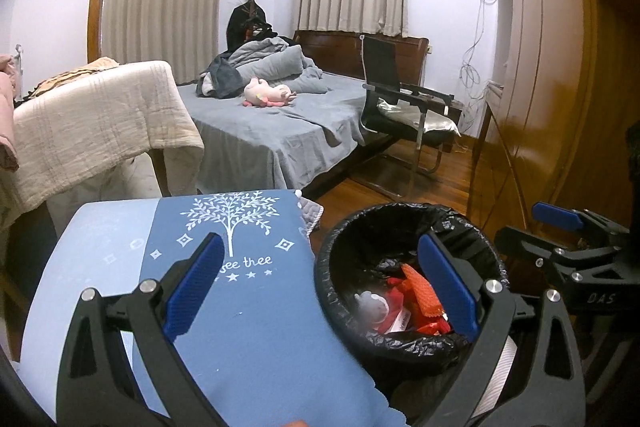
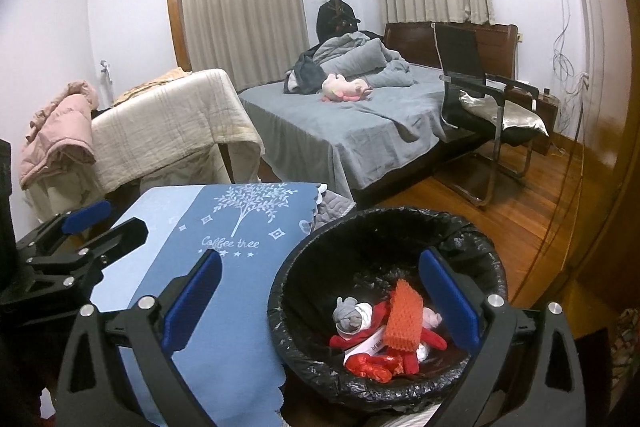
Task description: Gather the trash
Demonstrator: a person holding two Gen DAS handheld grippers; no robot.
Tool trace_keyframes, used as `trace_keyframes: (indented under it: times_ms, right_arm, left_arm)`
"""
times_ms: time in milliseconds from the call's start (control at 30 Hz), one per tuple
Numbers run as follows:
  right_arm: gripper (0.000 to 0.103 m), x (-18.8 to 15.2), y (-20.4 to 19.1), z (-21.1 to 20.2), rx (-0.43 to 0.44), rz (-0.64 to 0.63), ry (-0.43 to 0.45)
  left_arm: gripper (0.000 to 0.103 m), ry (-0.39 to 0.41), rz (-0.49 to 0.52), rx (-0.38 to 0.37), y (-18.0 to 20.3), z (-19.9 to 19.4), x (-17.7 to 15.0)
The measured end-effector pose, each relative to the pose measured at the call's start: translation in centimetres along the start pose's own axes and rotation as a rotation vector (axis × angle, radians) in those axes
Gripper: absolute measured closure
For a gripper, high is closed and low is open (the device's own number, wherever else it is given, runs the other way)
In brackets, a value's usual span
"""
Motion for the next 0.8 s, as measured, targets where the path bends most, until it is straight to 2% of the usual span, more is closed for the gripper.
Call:
trace_keyframes:
  times_ms: [800]
  right_arm:
    - [0.006, 0.10, -0.07, 0.14, 0.000, -0.001, 0.000]
  left_arm:
    - [0.008, -0.014, 0.003, 0.009, -0.19, 0.43, -0.02]
Point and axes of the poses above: each gripper's, at about its wrist camera, not at the fingertips, and z roughly the way its jaws point, y to its right, x to its top, the point moved 10 cm from there along z, roughly the way its jaws point, and after that the axes turned 14 degrees about x, right-handed, at the moved point
